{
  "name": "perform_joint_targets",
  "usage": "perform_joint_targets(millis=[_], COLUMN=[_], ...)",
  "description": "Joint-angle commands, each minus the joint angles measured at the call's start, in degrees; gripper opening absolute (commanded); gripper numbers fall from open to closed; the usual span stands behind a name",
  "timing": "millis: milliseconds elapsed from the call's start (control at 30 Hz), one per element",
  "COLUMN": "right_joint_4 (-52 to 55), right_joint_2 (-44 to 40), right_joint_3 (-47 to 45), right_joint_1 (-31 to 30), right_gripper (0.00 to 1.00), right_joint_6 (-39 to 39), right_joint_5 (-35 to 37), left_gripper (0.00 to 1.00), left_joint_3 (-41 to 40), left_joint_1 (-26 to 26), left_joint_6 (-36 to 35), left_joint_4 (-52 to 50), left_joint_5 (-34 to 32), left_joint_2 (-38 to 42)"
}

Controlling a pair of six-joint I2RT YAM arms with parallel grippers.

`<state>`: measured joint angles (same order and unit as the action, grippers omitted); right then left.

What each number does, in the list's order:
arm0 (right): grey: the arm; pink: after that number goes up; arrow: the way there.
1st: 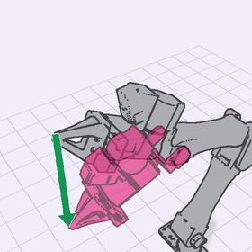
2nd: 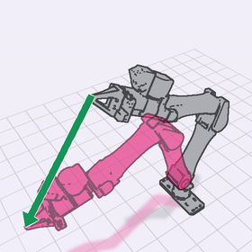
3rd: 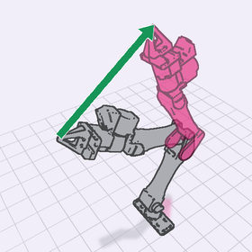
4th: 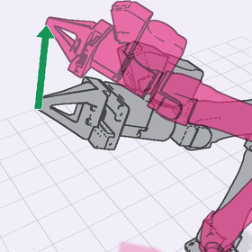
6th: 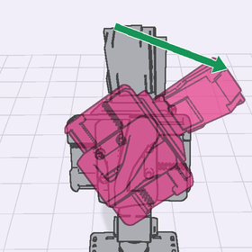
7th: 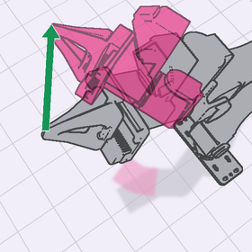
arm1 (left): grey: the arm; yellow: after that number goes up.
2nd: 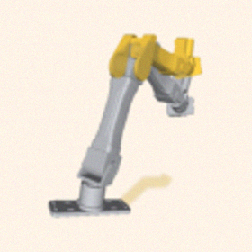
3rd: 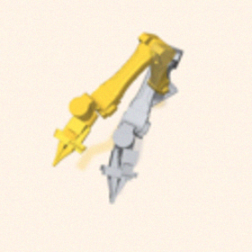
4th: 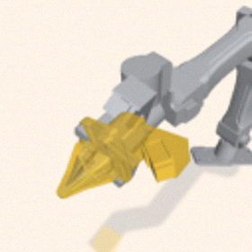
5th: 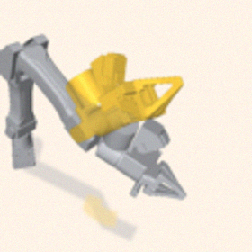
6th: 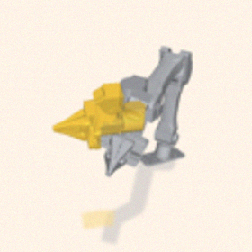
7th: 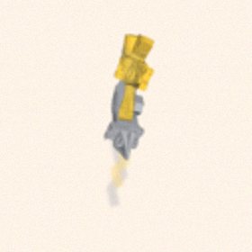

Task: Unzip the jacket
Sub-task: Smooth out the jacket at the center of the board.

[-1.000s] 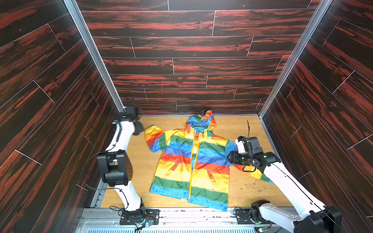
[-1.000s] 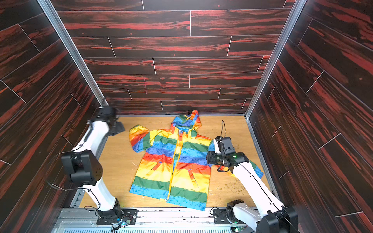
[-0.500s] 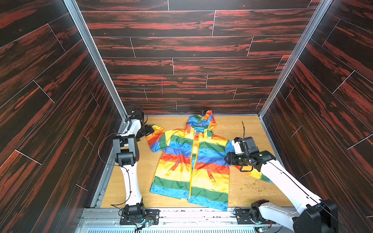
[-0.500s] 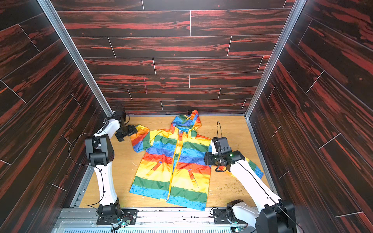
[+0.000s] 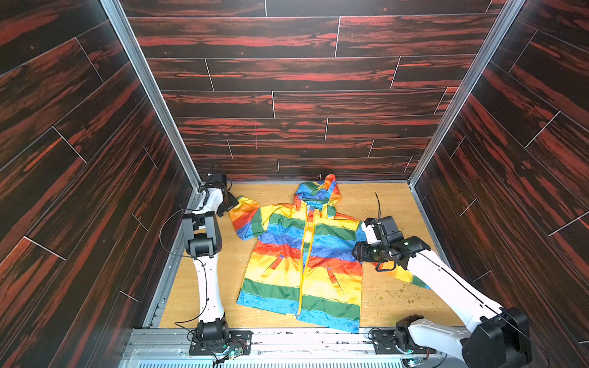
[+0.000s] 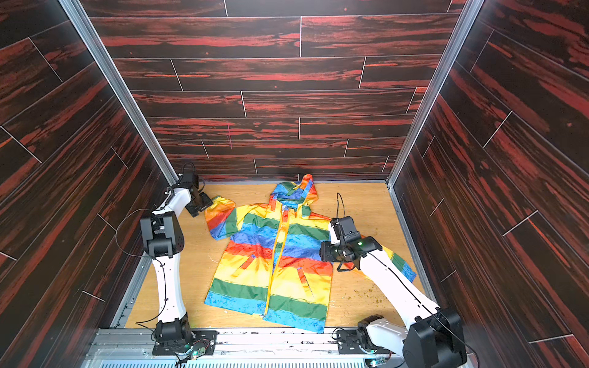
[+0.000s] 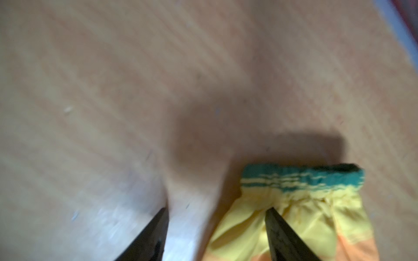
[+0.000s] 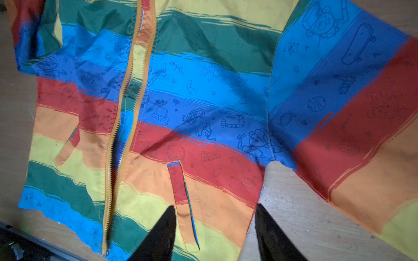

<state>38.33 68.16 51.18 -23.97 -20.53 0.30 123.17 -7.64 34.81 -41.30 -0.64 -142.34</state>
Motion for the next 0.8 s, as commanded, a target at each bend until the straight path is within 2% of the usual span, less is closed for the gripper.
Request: perform_joint_targets(millis=[0, 133, 167, 333, 467, 600, 767], right_joint_4=[1.53, 2.13, 2.29, 2.89, 3.16, 3.97, 4.41], right_joint_2=[0.23, -0.72, -0.92, -2.03, -3.01, -4.02, -4.36], right_joint_3=[1.64, 1.48, 1.47, 1.38, 1.55, 2.08, 2.43], right_joint_1=[-0.63, -0.82, -0.82, -0.99, -1.25, -1.59, -2.66], right_gripper=[0.57, 0.56, 0.56, 0.56, 0.55, 0.55, 0.55], right_joint_6=[-0.42, -0.55, -0.56, -0.67, -0.86, -0.88, -0.74], right_joint_5=[0.86, 1.42, 1.5, 1.88, 1.81, 1.89, 1.51], left_gripper=[0.59, 0.43, 0.36, 0.17, 0.0, 0.0, 0.0], left_joint_3=[2.3, -1.54, -3.37, -17.29, -24.25, -33.3, -49.66], left_joint_1=[0.91, 1.12, 1.13, 0.77, 0.09, -0.33, -0.27], left_joint_6=[1.64, 2.9, 3.2, 4.28, 5.35, 5.9, 8.26], left_joint_4=[-2.61, 1.88, 3.33, 16.9, 20.91, 21.88, 23.59], left_joint_5=[-0.06, 0.15, -0.09, -2.04, -3.2, -10.13, -22.6], left_joint_2=[-3.31, -1.31, -0.06, 9.52, 15.77, 24.92, 40.84])
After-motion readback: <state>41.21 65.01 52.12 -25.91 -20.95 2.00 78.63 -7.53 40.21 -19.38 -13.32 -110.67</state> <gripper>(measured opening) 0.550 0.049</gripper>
